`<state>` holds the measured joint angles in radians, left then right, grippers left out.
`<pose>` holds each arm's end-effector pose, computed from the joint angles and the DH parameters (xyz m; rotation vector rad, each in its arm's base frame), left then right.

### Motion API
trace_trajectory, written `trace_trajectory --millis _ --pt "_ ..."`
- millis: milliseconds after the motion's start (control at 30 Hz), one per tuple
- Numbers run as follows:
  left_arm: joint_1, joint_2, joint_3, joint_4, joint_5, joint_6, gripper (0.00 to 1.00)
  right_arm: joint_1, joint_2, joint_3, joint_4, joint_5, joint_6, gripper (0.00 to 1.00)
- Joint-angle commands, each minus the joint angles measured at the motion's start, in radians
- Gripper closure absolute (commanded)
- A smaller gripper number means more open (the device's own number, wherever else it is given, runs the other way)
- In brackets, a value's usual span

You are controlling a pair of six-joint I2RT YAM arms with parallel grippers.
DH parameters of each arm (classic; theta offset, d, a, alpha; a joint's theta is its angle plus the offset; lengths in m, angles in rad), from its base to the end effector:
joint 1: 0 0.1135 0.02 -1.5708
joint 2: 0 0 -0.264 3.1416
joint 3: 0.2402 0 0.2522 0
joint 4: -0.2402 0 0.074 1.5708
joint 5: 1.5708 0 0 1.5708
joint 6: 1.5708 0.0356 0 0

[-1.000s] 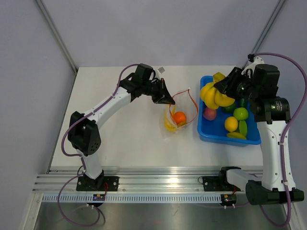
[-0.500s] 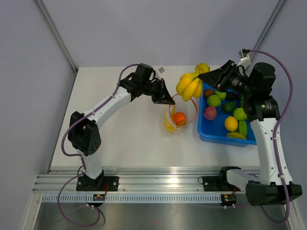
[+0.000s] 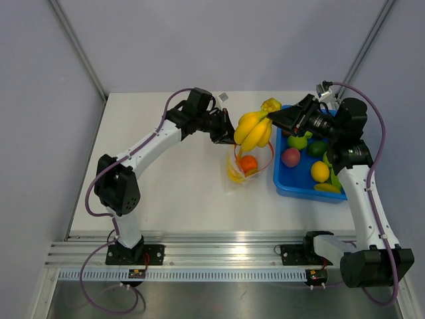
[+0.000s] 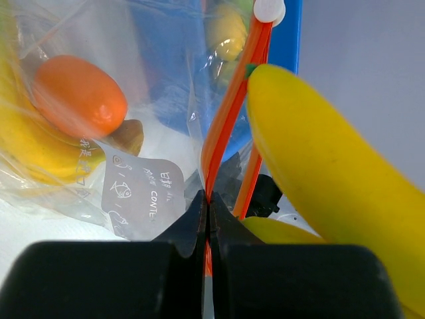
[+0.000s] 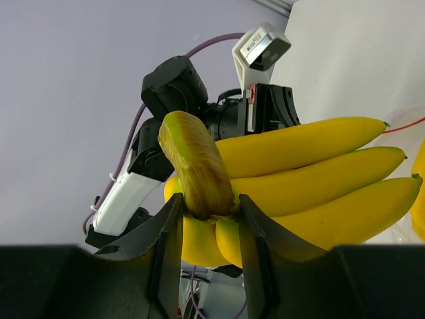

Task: Place the food in the zip-top bag and seal the zipper
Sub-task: Place the fake fruit in the zipper food storage bag.

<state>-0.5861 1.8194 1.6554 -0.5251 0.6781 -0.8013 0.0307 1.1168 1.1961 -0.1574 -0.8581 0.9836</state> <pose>0.3333 -0.2481 0.3239 0.1449 2.5266 -1.4301 0.2397 0.0343 0.4224 0.1402 1.8359 1.4398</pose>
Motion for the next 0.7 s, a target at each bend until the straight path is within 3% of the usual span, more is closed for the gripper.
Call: trace_trajectory --millis 0,267,667 --pt "-0.003 0.004 0.044 0.022 0.014 0.008 1.00 0.003 -0.054 -0.036 0.078 -0.056 0.044 1.00" --pt "-0.003 -0.003 0.046 0.022 0.018 0.010 1.00 0.003 -0.087 -0.161 0.042 -0.021 0.017 1.00" --pt "-0.003 -0.008 0.044 0.014 0.020 0.011 1.00 0.003 -0.090 -0.126 -0.122 0.070 -0.166 1.00"
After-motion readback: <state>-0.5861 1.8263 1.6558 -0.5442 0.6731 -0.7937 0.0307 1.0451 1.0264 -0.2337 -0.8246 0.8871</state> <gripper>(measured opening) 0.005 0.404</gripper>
